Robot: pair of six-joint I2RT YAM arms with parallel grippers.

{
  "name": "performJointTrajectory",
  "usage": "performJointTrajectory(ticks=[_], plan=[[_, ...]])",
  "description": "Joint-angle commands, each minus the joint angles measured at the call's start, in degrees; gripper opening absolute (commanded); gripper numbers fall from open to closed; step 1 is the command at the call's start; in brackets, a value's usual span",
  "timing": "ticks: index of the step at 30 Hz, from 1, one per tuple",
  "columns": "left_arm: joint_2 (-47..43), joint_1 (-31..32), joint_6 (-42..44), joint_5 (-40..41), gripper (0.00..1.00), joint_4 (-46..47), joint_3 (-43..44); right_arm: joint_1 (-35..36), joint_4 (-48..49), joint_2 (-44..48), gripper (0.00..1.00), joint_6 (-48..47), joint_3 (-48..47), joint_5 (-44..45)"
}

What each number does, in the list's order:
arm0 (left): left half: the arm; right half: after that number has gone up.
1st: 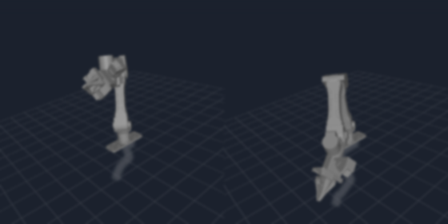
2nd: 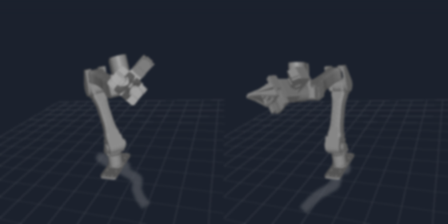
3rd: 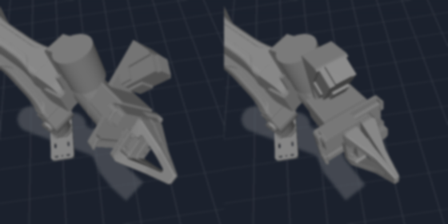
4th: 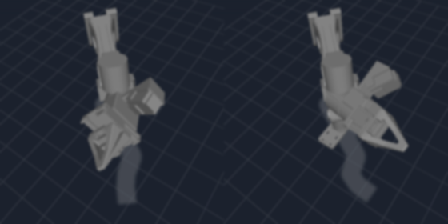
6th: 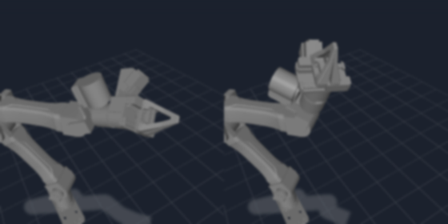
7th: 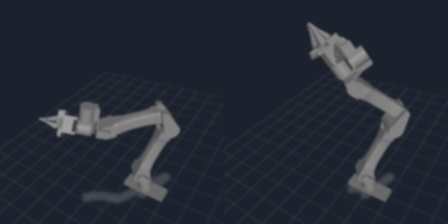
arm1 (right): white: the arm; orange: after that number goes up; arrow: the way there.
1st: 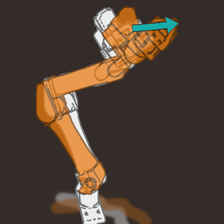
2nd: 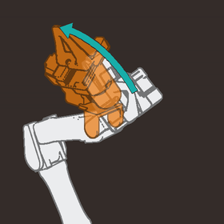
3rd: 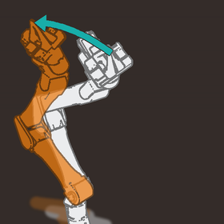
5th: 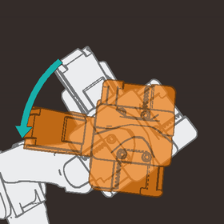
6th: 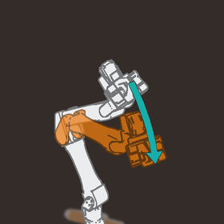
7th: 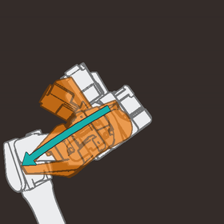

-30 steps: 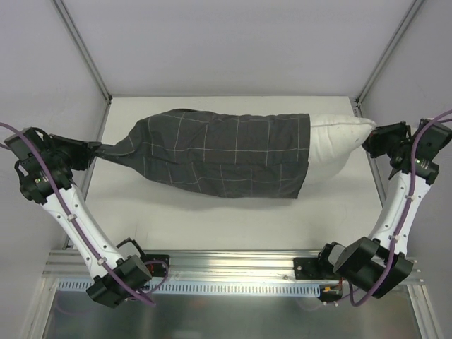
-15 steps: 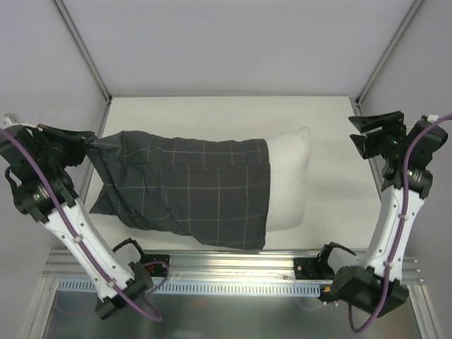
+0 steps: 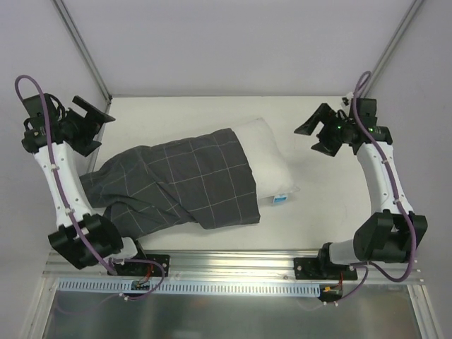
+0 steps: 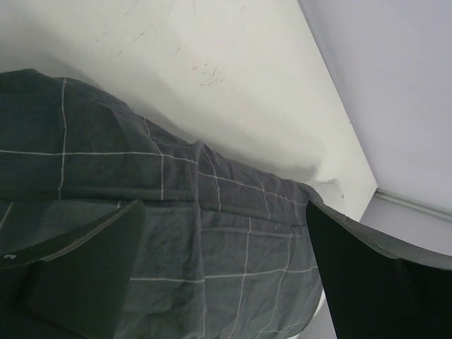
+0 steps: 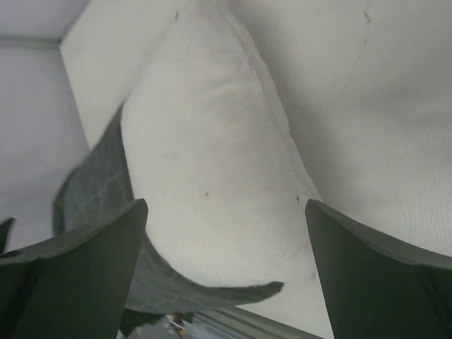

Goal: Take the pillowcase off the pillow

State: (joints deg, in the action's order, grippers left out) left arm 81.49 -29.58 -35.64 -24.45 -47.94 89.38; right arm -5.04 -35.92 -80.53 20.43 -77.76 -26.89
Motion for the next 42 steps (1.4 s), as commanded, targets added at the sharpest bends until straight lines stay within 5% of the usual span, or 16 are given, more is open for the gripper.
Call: performJointTrajectory(ticks=[1,12,16,18,19,20,21,22,28,30,34,42], plan=[[-9.59,1.89,7.68,0.89,0.99,-0.22,-3.77,5.64,-4.33,1.17,0.99,-13.91,1.03,2.19],[-21.99,20.16,6.81,6.33,0.99,-2.59,-25.05,20.32,-2.66,-12.6,0.99,-15.94,-0.46,6.42],[-20.5,23.08,6.46,5.47,0.94,-0.67,-33.02,22.0,-1.7,-18.24,0.87,-14.28,-3.71,3.61],[-18.84,23.08,6.98,5.55,0.77,-0.13,-34.45,22.09,-0.64,-19.31,0.62,-12.61,-4.51,0.89],[-18.22,23.17,7.42,5.72,0.47,0.04,-34.63,22.09,0.06,-19.66,0.46,-12.17,-4.77,-0.43],[-17.69,23.08,7.6,5.81,0.28,0.04,-34.37,22.0,0.58,-19.58,0.03,-11.64,-5.47,-1.66],[-16.9,23.08,7.77,5.99,0.07,-0.04,-33.76,21.83,0.59,-19.14,0.01,-10.51,-5.91,-0.97],[-16.98,23.08,8.04,6.34,0.0,-0.05,-32.27,21.56,0.68,-18.35,0.01,-9.97,-6.09,0.08],[-20.5,20.19,10.13,19.26,0.0,-5.49,-21.74,7.61,4.97,-2.55,0.01,-0.5,0.31,5.37],[-19.71,12.24,11.55,17.61,0.0,-6.89,-19.61,-0.82,6.91,3.68,0.01,0.93,3.38,4.75],[-18.04,7.88,8.67,17.07,0.0,-7.43,-15.74,-13.9,5.6,8.98,0.01,1.89,5.86,4.05],[-12.07,5.94,4.44,13.65,0.0,-6.82,-0.65,-23.61,5.86,8.73,0.01,5.5,7.8,3.25]])
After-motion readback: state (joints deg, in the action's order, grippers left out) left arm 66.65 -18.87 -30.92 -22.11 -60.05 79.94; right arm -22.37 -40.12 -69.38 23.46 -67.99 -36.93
